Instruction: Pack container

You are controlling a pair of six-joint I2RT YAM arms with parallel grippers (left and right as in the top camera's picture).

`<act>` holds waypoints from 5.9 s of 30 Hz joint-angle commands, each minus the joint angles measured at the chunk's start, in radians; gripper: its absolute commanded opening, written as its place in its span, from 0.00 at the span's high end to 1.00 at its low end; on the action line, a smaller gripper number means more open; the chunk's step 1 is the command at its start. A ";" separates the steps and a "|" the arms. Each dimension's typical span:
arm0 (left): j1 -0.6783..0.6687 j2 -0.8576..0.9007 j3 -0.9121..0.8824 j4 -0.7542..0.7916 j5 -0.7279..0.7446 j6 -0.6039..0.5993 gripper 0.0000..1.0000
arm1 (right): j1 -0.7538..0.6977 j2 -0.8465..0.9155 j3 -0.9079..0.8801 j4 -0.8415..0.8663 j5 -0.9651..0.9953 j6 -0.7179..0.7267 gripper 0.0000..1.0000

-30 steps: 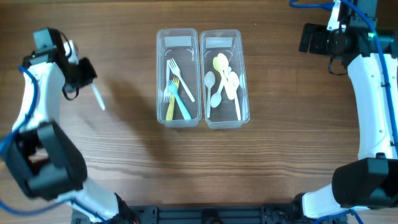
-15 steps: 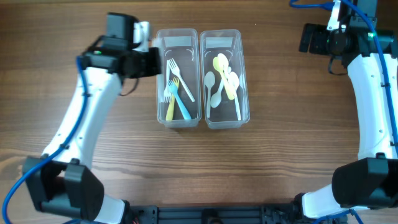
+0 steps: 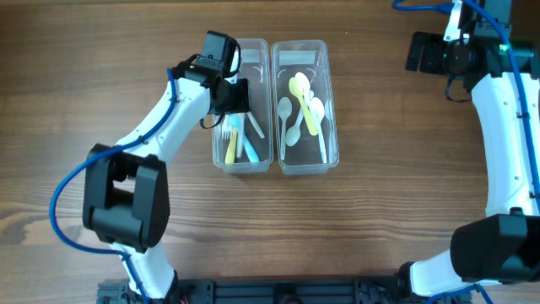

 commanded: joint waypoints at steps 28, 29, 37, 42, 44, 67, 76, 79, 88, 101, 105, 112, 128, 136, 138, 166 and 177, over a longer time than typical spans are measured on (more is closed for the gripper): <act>0.214 -0.436 0.106 -0.249 -0.596 -0.007 0.00 | 0.003 0.008 0.000 0.004 0.014 -0.006 0.00; 0.220 -0.436 0.106 -0.249 -0.596 -0.007 0.00 | 0.003 0.008 0.000 0.004 0.014 -0.006 0.00; 0.224 -0.436 0.106 -0.249 -0.597 -0.006 0.00 | 0.003 0.008 0.000 0.004 0.014 -0.006 0.00; 0.224 -0.436 0.106 -0.249 -0.597 -0.006 0.00 | 0.003 0.008 0.000 0.004 0.014 -0.006 0.00; 0.224 -0.436 0.106 -0.249 -0.597 -0.007 0.00 | 0.003 0.008 0.000 0.004 0.014 -0.007 0.00; 0.224 -0.436 0.106 -0.249 -0.597 -0.006 0.00 | 0.182 -0.608 0.000 0.002 0.014 -0.007 0.00; 0.224 -0.436 0.106 -0.249 -0.597 -0.007 0.00 | 0.193 -1.053 -0.226 0.118 -0.021 0.023 0.00; 0.224 -0.436 0.106 -0.249 -0.597 -0.007 0.00 | 0.193 -1.230 -0.464 0.237 -0.023 0.023 0.00; 0.224 -0.436 0.106 -0.249 -0.597 -0.007 0.00 | 0.172 -1.537 -1.181 0.658 -0.190 0.023 0.00; 0.224 -0.436 0.106 -0.249 -0.597 -0.007 0.00 | 0.138 -1.690 -1.529 0.832 -0.219 0.019 0.00; 0.224 -0.436 0.106 -0.249 -0.597 -0.007 0.00 | 0.138 -1.693 -1.559 0.838 -0.211 0.018 0.00; 0.224 -0.436 0.106 -0.249 -0.597 -0.007 0.00 | 0.138 -1.693 -1.612 0.842 -0.176 0.019 0.00; 0.224 -0.436 0.106 -0.249 -0.597 -0.007 0.00 | 0.138 -1.692 -1.639 0.871 -0.174 -0.004 0.00; 0.224 -0.436 0.106 -0.249 -0.597 -0.007 0.00 | 0.138 -1.683 -1.639 0.871 -0.174 -0.004 0.00; 0.224 -0.436 0.106 -0.249 -0.597 -0.007 0.00 | 0.138 -1.682 -1.639 0.871 -0.174 -0.004 0.00; 0.223 -0.494 0.106 -0.249 -0.597 -0.006 0.00 | 0.138 -1.682 -1.639 0.871 -0.174 -0.004 0.00; 0.222 -0.933 0.092 -0.249 -0.490 -0.007 0.00 | 0.138 -1.682 -1.639 0.871 -0.174 -0.004 0.00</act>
